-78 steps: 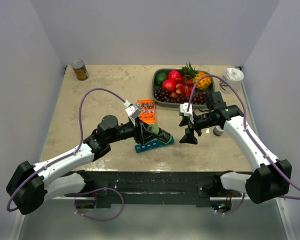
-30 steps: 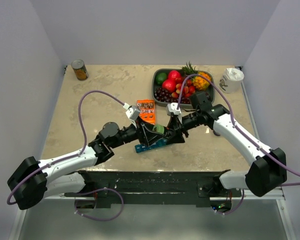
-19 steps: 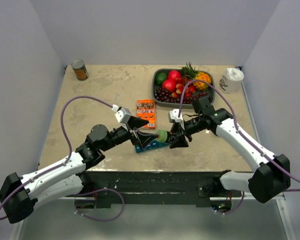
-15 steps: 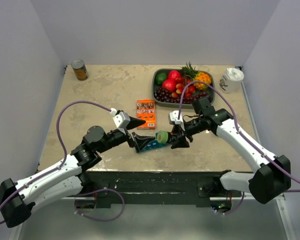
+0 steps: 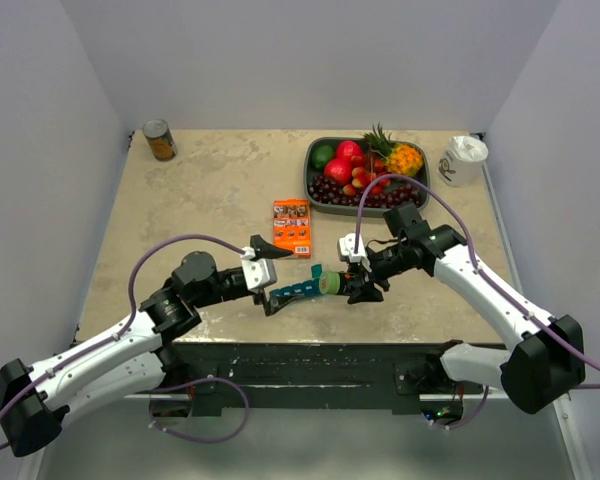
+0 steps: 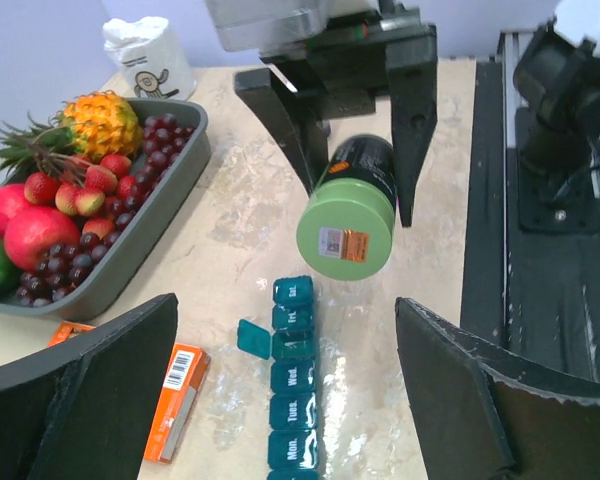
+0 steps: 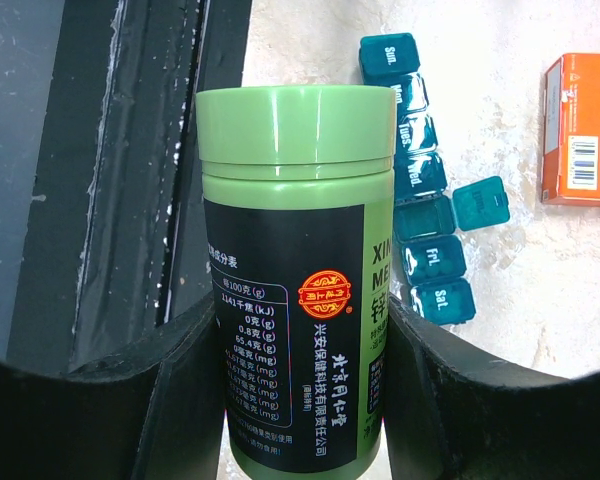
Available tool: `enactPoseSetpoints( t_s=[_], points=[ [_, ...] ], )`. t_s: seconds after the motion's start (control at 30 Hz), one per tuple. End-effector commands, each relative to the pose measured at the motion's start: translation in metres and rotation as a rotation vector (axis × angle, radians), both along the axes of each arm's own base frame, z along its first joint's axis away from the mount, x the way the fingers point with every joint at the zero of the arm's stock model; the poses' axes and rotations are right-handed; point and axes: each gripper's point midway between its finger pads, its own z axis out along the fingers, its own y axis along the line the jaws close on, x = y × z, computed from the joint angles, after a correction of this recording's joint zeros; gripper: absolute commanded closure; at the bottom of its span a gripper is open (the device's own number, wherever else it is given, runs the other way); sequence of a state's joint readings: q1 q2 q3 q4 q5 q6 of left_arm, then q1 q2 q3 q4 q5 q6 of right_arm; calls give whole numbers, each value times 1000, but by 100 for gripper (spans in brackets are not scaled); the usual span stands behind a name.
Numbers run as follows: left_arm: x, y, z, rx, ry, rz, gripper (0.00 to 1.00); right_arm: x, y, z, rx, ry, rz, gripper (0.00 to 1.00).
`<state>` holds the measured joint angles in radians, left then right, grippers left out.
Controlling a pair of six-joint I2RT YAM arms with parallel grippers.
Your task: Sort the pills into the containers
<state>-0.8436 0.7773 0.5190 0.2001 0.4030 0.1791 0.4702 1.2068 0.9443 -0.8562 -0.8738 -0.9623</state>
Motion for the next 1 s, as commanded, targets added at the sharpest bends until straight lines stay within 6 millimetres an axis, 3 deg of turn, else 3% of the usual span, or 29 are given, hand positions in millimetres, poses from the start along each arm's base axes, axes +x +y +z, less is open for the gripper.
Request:
enactPoseSetpoints(
  t_s=[0.0,0.3,0.8,0.9,0.97],
  points=[
    [-6,-11,3,43,-131,-117,8,3,4,8,34,-59,19,100],
    [-10,-28,-3,94,-222,-230,9,1,5,5,40,-53,33,100],
    [-4,-66,-8,121,-284,-275,13,-3,6,7,51,-43,44,100],
    [-5,-73,-8,117,-284,-275,16,-3,6,7,52,-46,45,100],
    [-5,-75,-7,109,-280,-273,23,-3,6,7,53,-44,45,100]
  ],
)
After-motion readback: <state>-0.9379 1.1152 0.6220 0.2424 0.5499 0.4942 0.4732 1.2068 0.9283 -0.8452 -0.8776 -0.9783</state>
